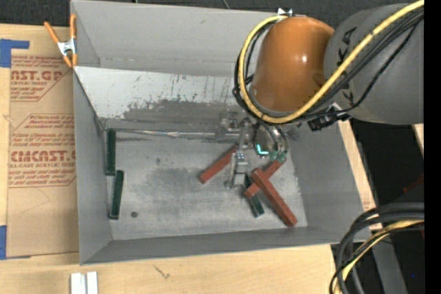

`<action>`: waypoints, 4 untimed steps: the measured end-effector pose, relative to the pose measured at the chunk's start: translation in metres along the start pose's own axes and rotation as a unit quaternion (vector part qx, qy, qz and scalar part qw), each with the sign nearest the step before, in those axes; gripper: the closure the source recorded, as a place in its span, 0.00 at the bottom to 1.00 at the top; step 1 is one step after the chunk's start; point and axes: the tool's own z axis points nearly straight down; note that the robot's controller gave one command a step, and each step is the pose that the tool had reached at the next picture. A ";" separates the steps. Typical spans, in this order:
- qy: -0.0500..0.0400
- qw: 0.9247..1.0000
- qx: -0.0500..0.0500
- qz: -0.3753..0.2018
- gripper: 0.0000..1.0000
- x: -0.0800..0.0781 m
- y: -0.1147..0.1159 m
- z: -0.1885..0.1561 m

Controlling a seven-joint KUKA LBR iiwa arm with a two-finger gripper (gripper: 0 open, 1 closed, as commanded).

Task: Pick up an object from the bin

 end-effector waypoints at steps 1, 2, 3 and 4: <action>-0.003 1.000 0.000 0.000 0.00 -0.002 0.000 -0.003; -0.005 1.000 0.000 -0.002 0.00 -0.003 0.000 -0.001; -0.001 0.999 0.000 -0.042 0.00 0.003 -0.004 0.032; -0.008 0.991 0.001 -0.137 0.00 -0.031 0.012 0.086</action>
Offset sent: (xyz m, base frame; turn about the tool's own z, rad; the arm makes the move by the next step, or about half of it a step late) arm 0.0260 -0.0070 -0.1294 -0.1634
